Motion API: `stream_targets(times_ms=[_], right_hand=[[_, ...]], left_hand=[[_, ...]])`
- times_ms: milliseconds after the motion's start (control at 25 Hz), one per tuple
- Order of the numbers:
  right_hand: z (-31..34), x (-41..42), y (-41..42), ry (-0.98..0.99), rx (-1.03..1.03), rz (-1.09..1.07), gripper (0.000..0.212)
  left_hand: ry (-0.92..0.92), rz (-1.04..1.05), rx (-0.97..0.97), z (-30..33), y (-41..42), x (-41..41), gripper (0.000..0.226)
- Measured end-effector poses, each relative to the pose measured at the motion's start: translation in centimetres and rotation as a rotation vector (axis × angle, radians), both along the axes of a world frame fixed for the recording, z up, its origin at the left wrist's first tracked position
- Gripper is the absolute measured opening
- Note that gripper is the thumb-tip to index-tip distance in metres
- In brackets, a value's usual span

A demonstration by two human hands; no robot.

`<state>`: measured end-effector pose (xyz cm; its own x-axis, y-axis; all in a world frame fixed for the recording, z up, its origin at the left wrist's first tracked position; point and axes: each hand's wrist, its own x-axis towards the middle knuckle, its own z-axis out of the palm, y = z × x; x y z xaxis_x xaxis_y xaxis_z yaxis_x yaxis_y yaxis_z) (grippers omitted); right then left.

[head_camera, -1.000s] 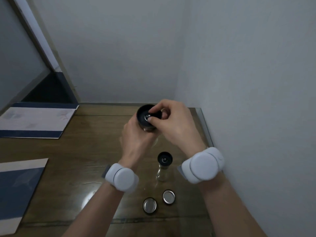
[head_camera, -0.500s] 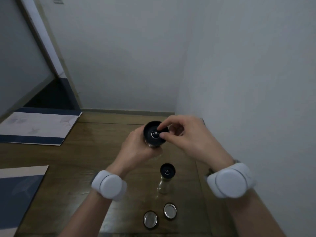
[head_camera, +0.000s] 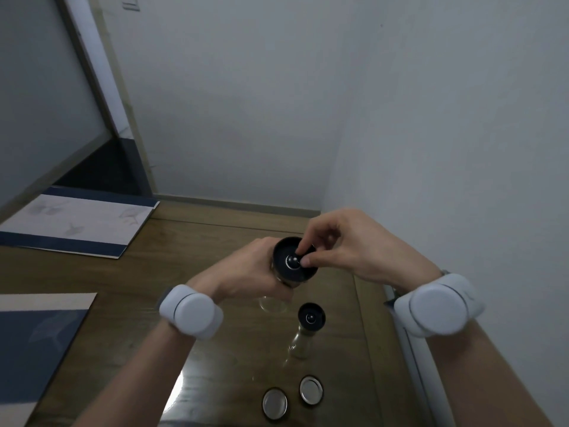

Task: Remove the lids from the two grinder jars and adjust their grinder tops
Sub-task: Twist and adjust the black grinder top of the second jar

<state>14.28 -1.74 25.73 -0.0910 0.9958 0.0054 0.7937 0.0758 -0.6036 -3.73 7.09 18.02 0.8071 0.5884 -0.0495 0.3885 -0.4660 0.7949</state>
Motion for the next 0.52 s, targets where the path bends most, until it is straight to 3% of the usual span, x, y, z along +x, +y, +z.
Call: stream_targets(times_ms=[240, 400, 520], right_hand=[[0.1, -1.1, 0.4, 0.051, 0.019, 0.001, 0.018], [-0.8, -2.1, 0.5, 0.047, 0.085, -0.141, 0.017], [-1.5, -3.2, 0.7, 0.037, 0.166, -0.320, 0.014]], left_hand=[[0.002, -0.035, -0.022, 1.0, 0.8, -0.6, 0.047], [-0.077, 0.103, -0.005, 0.3, 1.0, -0.4, 0.047], [-0.113, 0.317, 0.070, -0.3, 0.1, 0.4, 0.052]])
